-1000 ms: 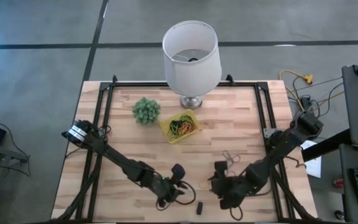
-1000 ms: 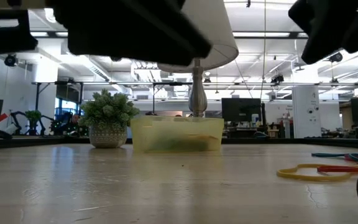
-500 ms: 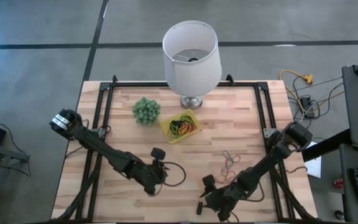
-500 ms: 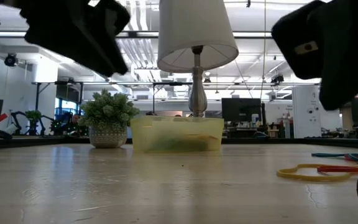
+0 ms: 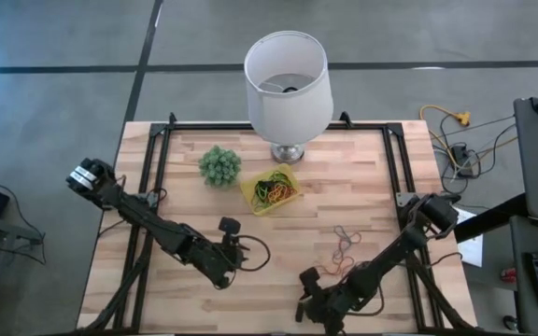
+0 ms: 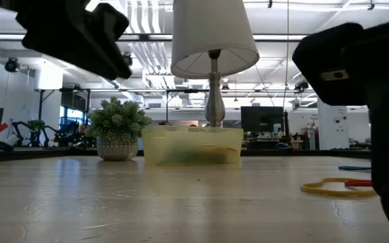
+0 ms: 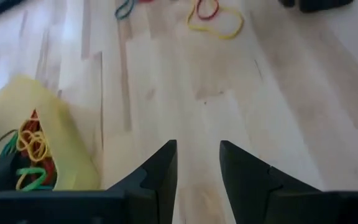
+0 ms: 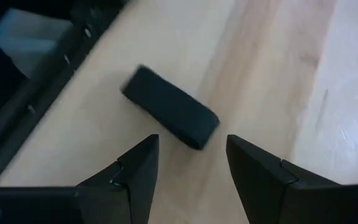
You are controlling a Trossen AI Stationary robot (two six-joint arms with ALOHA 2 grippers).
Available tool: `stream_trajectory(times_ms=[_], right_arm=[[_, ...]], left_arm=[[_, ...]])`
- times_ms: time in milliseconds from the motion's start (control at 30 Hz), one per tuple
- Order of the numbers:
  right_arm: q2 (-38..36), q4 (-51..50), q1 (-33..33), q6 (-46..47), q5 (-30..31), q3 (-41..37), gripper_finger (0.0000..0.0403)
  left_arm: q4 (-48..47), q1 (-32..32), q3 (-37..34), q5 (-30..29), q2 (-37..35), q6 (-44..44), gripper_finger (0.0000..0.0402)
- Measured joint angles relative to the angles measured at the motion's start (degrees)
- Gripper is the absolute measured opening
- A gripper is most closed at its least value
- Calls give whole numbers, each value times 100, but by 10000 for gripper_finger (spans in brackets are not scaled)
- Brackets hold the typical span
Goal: Pick and place rubber bands into bin
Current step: Put the black rubber band into the yellow bin
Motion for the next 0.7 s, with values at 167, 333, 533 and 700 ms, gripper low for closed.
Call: stream_trajectory(times_ms=[167,333,533,700], right_arm=[[94,101,-23,1,-2,95,182],[102,259,-61,-3,1,95,163],[100,314,-125,-69,8,78,83],[85,307,-136,-412,256,108,16]], left_arm=[[-35,-4,-54,-15,55,-100,105],[-60,-4,-135,-17,44,-161,105],[-16,-8,-207,-15,16,-296,105],[-29,-7,-218,-15,15,-298,105]])
